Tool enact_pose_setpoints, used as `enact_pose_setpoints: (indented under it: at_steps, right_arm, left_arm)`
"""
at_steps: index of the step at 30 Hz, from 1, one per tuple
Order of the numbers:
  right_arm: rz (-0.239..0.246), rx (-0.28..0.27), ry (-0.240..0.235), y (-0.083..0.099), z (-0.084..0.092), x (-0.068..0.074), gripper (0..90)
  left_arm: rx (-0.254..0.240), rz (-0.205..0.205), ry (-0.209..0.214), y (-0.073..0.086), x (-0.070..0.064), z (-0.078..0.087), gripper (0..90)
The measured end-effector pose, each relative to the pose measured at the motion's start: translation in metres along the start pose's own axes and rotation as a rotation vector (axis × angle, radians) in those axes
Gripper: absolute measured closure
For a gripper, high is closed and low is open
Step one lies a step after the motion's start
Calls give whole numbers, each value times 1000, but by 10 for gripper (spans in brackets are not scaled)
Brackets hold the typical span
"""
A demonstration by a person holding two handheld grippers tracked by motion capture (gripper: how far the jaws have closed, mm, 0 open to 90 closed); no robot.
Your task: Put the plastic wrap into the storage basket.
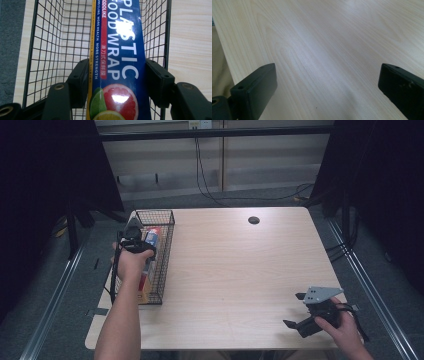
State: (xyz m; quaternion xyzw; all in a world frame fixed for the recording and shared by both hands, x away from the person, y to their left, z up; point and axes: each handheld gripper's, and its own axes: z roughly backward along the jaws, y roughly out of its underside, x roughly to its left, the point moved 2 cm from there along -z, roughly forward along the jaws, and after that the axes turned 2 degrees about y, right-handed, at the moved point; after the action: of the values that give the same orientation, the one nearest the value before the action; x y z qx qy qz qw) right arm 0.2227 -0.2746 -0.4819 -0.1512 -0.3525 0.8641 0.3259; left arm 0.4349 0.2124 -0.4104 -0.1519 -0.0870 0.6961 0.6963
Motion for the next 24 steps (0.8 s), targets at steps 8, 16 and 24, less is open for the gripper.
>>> enact_pose_setpoints:
  at_steps: [8,16,24]
  right_arm:
    - [0,-3,-2,-1,1,0,18]
    - [-3,-10,1,-1,2,0,18]
    - [-1,-12,2,0,5,2,18]
  left_arm:
    - [-11,11,2,2,-1,-1,403]
    - [-62,32,46,0,-2,12,316]
    - [-89,11,67,-4,-11,33,273]
